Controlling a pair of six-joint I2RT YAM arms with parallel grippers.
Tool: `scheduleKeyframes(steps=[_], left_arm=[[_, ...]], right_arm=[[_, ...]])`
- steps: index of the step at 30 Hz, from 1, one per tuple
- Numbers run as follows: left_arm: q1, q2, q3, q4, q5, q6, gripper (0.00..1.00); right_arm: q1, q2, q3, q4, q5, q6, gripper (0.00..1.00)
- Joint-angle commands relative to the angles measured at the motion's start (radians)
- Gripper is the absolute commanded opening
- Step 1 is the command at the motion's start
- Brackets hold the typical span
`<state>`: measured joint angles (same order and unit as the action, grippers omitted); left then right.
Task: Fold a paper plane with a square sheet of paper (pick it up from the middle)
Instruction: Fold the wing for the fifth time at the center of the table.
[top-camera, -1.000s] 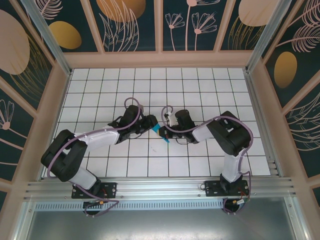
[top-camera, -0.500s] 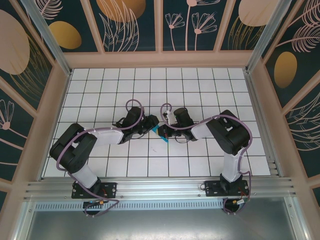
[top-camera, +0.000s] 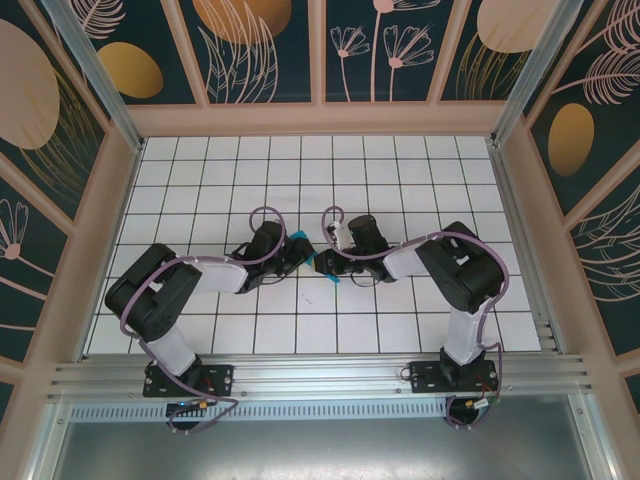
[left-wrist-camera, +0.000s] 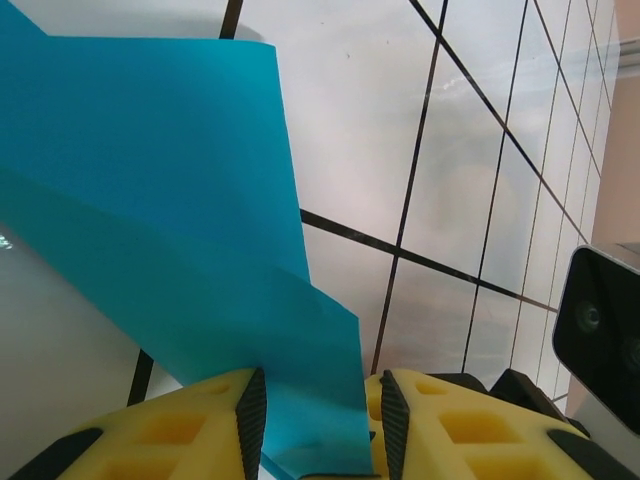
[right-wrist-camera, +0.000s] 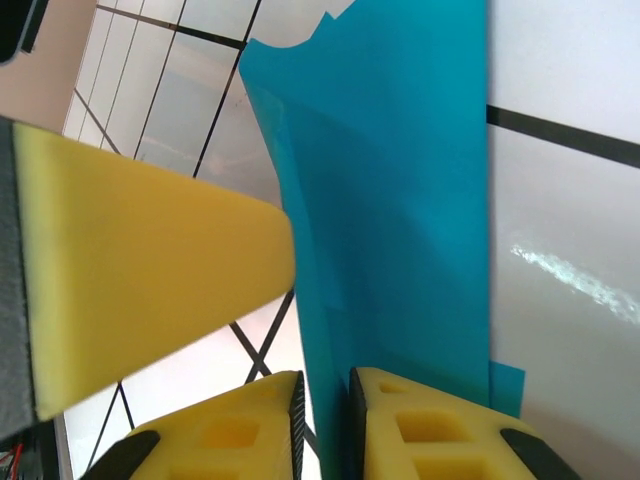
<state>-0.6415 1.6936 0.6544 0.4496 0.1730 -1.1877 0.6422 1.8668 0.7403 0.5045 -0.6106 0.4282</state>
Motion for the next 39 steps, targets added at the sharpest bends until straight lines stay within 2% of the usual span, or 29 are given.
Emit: scheduleKeyframes(steps=[1,7,12,17,23,29,39], left_arm=[[0.003,0.009,-0.009,0.020,-0.028,-0.007,0.39],[0.003,0.011,-0.004,0.014,-0.037,-0.005,0.38],[0.002,0.014,0.019,-0.019,-0.034,0.019,0.38],[0.003,0.044,0.025,-0.020,-0.026,0.021,0.38],[0.002,0.012,0.046,-0.035,-0.019,0.043,0.42],[0.003,-0.046,0.067,-0.034,0.009,0.071,0.47],[0.003,-0.014,0.111,-0.028,0.059,0.089,0.47]], right_arm=[[-0.003,-0.036,-0.023,-0.052,0.006,-0.012,0.24],[-0.012,-0.065,-0.027,-0.090,-0.006,-0.035,0.27],[-0.029,-0.070,-0.047,-0.072,-0.026,-0.029,0.24],[-0.047,-0.035,-0.051,-0.044,-0.049,-0.001,0.09],[-0.055,0.014,-0.045,-0.029,-0.064,0.044,0.00],[-0.067,0.034,-0.061,-0.020,-0.053,0.083,0.00],[-0.079,0.064,-0.069,-0.020,-0.033,0.129,0.00]])
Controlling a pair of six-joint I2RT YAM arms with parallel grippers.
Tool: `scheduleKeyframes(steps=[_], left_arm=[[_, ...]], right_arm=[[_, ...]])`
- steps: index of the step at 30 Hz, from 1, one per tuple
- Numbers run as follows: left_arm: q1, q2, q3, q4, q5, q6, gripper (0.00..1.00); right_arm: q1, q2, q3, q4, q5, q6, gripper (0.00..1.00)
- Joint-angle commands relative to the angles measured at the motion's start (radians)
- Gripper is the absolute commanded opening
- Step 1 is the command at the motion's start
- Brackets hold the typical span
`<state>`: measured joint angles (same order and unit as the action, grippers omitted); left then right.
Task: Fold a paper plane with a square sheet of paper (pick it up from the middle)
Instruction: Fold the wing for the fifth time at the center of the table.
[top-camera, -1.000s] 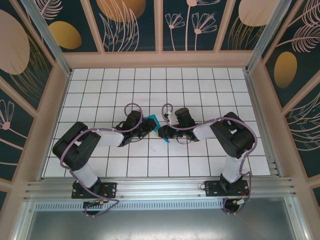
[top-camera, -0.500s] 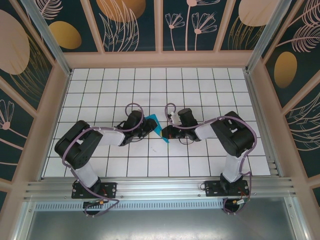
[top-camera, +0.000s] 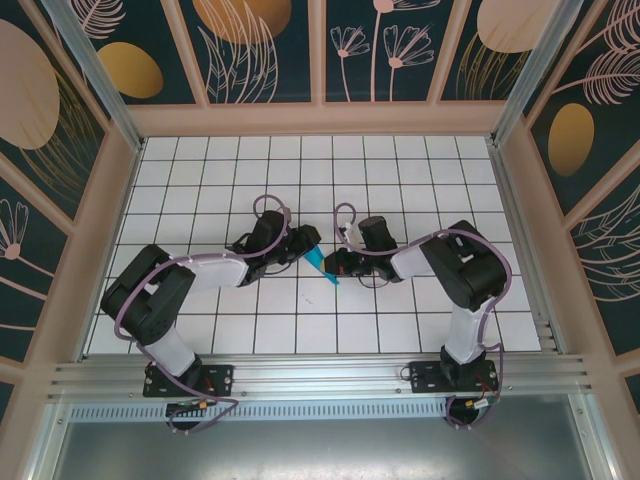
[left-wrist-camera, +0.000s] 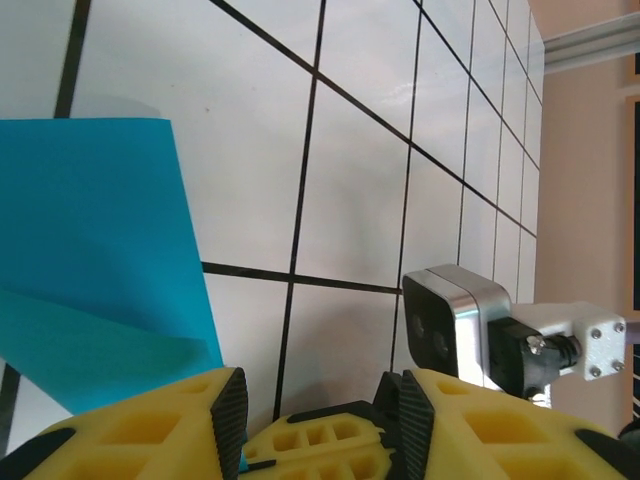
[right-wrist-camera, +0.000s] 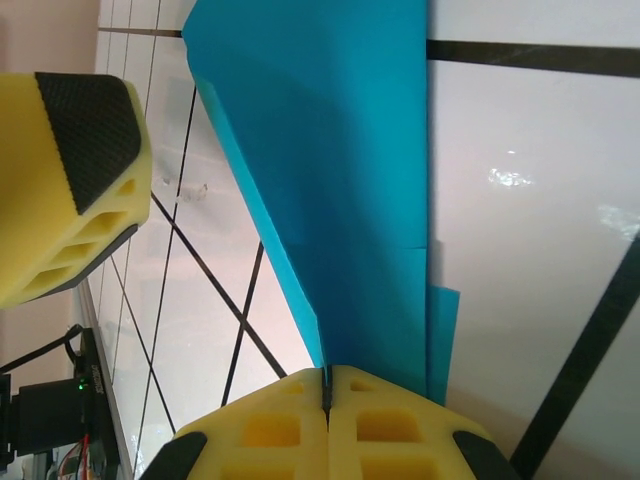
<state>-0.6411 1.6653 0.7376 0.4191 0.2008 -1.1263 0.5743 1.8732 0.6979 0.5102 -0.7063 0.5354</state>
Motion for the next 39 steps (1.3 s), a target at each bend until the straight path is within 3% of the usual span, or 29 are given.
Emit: scheduleKeyframes(steps=[1,23,33,36,39], left_arm=[[0.003,0.020,0.028,0.010,0.038,0.026,0.47],[0.003,0.205,0.082,0.040,0.069,0.054,0.47],[0.003,0.237,0.057,0.036,0.073,0.077,0.46],[0.003,0.237,0.058,0.040,0.077,0.077,0.46],[0.003,0.235,0.059,0.040,0.080,0.078,0.46]], right_arm=[[-0.011,0.061,-0.031,-0.015,0.056,0.030,0.00],[-0.016,0.062,-0.054,0.004,0.100,0.102,0.00],[-0.013,-0.165,-0.069,-0.204,0.255,0.072,0.25],[-0.011,-0.227,-0.076,-0.250,0.277,0.073,0.26],[-0.006,-0.269,-0.080,-0.240,0.239,0.087,0.18]])
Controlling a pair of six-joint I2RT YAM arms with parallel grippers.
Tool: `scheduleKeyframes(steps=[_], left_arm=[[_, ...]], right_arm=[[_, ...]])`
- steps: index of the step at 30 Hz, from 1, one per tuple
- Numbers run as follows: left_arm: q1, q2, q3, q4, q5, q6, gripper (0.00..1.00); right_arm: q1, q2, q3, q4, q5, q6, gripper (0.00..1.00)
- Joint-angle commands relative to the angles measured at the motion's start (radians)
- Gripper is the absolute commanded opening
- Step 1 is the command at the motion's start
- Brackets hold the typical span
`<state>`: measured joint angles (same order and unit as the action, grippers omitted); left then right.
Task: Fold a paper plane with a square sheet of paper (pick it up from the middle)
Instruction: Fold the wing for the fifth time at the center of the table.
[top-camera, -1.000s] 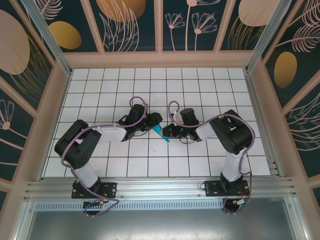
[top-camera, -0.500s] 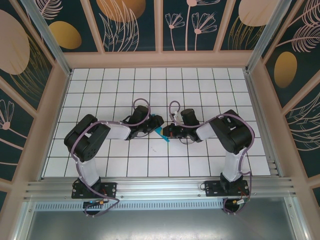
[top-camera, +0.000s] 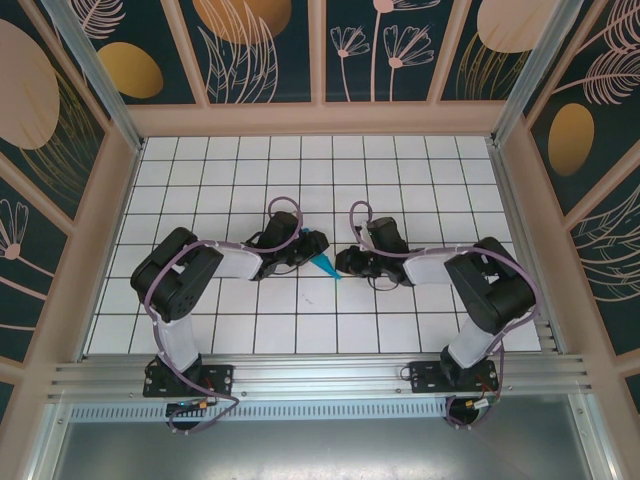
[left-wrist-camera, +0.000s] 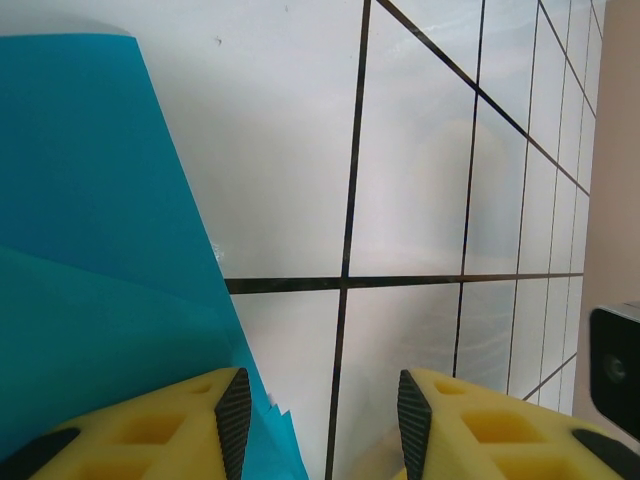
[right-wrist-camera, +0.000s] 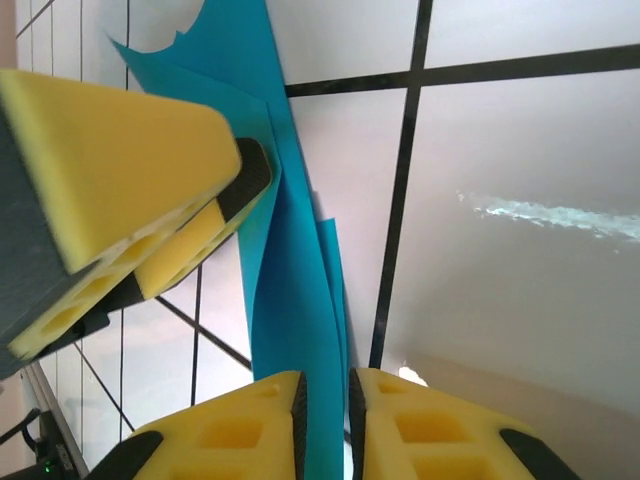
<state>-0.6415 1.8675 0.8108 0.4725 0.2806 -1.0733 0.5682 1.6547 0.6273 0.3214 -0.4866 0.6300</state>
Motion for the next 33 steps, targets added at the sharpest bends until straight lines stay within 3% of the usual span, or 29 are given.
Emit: scheduleKeyframes(steps=[1,4,6,18,33], left_arm=[[0.003,0.031,-0.015,-0.015,-0.001,0.027,0.46],[0.003,0.032,-0.006,-0.027,-0.003,0.032,0.46],[0.003,0.032,-0.009,-0.025,-0.003,0.031,0.46],[0.003,0.036,0.012,-0.054,0.001,0.037,0.46],[0.003,0.045,0.015,-0.064,-0.003,0.036,0.47]], right_arm=[[0.007,-0.063,-0.006,-0.044,0.013,-0.001,0.11],[0.028,-0.084,0.014,-0.051,0.013,0.013,0.03],[0.045,-0.081,0.004,0.036,-0.038,0.051,0.00],[0.056,0.090,0.110,0.022,-0.089,0.060,0.00],[0.033,0.160,0.041,-0.089,-0.034,0.034,0.00]])
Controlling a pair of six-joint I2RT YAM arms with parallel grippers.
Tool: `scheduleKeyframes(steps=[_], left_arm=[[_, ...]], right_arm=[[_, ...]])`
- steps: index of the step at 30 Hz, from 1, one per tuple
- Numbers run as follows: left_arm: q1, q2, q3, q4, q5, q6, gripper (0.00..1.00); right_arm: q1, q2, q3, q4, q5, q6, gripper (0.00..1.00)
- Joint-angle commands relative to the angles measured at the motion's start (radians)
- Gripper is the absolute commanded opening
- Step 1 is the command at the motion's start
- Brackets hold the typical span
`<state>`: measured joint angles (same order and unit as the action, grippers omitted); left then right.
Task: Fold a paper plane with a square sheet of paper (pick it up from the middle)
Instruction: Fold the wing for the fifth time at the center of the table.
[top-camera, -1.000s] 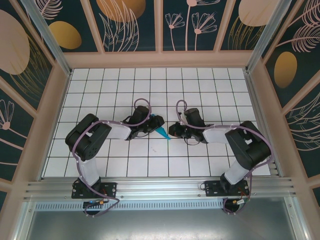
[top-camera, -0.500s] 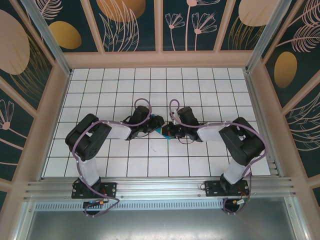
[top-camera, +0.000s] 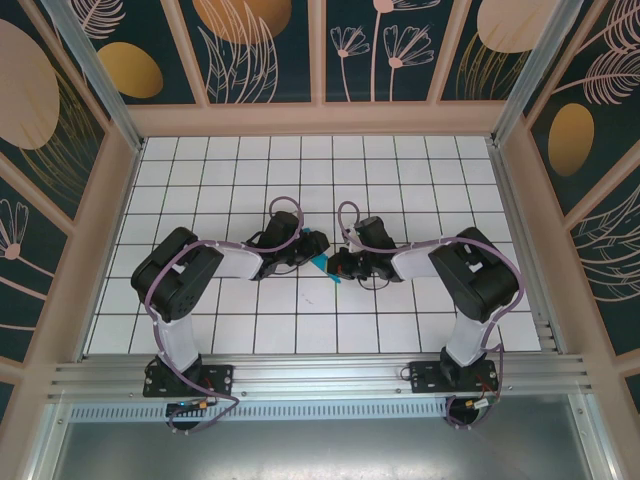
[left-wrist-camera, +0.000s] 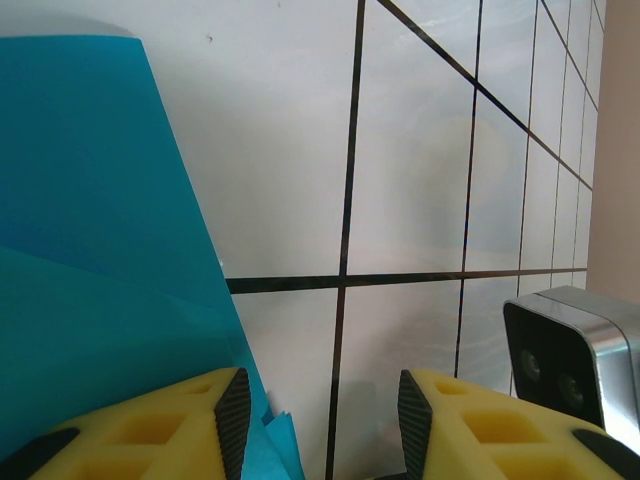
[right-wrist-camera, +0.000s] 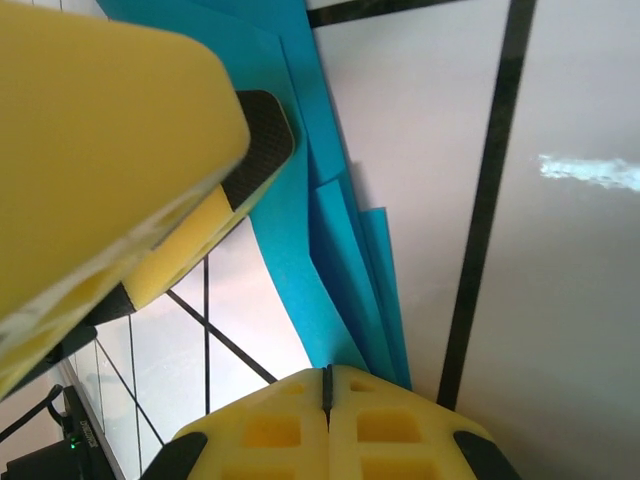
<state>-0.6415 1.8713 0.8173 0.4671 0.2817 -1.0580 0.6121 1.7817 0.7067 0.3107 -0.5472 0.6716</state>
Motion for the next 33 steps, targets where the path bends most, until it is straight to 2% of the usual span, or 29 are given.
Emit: scheduleKeyframes(steps=[1,18,26,33], left_arm=[[0.002,0.042,0.009,-0.061,-0.005,0.022,0.46],[0.003,0.041,0.009,-0.091,-0.019,0.025,0.46],[0.003,0.042,0.014,-0.097,-0.013,0.029,0.46],[0.003,0.041,0.011,-0.099,-0.010,0.033,0.47]], right_arm=[[-0.011,0.036,-0.044,-0.091,0.035,-0.011,0.00],[-0.020,-0.092,-0.083,-0.203,-0.062,-0.064,0.00],[-0.021,0.026,-0.103,-0.248,-0.006,-0.091,0.00],[-0.014,-0.111,-0.054,-0.319,-0.038,-0.109,0.00]])
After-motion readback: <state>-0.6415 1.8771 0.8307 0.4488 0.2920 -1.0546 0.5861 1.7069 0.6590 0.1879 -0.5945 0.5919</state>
